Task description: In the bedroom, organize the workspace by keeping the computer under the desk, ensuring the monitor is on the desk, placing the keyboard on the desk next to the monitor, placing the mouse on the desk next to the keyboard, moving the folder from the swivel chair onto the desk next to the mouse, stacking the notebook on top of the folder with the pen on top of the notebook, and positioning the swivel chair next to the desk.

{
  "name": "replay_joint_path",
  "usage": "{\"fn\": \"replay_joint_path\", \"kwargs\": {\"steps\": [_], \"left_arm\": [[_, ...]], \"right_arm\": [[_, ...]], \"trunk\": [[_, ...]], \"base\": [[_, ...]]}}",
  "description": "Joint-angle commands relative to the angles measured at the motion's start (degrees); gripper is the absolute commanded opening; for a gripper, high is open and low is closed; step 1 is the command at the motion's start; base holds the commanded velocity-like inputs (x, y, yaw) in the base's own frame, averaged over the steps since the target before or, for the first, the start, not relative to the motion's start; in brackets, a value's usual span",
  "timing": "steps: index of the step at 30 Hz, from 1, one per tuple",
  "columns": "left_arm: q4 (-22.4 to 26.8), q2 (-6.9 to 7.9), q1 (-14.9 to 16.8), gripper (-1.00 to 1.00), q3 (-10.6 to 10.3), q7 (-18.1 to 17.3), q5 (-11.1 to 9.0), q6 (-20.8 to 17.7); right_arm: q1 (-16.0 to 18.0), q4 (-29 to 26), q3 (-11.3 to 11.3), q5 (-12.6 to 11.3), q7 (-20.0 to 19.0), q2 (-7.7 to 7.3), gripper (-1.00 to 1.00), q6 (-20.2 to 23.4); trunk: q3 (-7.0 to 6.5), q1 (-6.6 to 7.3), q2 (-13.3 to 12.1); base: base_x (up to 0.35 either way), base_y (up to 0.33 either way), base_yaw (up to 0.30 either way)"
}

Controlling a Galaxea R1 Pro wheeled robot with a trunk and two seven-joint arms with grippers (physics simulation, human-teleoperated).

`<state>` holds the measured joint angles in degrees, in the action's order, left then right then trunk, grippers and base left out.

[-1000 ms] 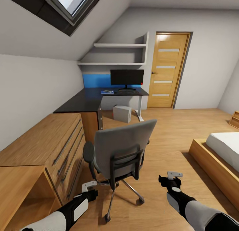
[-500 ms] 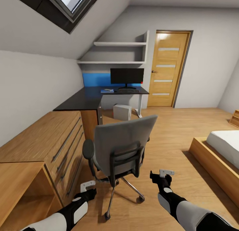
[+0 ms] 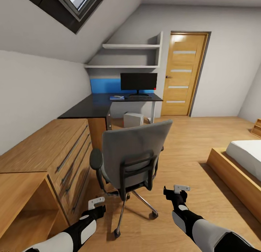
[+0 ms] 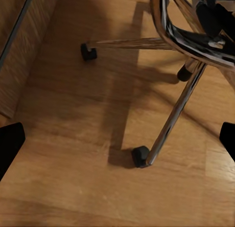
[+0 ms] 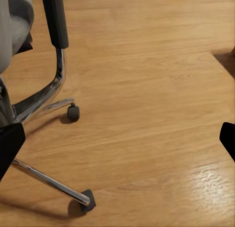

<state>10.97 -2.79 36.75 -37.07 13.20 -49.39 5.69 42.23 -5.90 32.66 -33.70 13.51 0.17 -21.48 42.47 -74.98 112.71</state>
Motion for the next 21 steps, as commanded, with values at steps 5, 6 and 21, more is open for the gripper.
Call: {"fn": "replay_joint_path", "kwargs": {"steps": [5, 6, 21], "left_arm": [[0.0, -0.02, 0.0, 1.00, -0.5, 0.3, -0.4, 0.2], [0.0, -0.02, 0.0, 1.00, -0.5, 0.3, -0.4, 0.2], [0.0, -0.36, 0.0, 1.00, -0.5, 0.7, -0.5, 0.7]], "right_arm": [[0.0, 0.0, 0.6, -0.2, 0.2, 0.14, 1.00, -0.8], [0.0, 0.0, 0.6, -0.2, 0.2, 0.14, 1.00, -1.1], [-0.3, 0.0, 0.7, 2.6, 0.2, 1.09, 1.00, -6.5]], "trunk": [[0.78, -0.88, 1.6], [0.78, -0.88, 1.6], [2.93, -3.51, 6.5]], "base": [[0.000, 0.000, 0.000], [0.000, 0.000, 0.000], [0.000, 0.000, 0.000]]}}
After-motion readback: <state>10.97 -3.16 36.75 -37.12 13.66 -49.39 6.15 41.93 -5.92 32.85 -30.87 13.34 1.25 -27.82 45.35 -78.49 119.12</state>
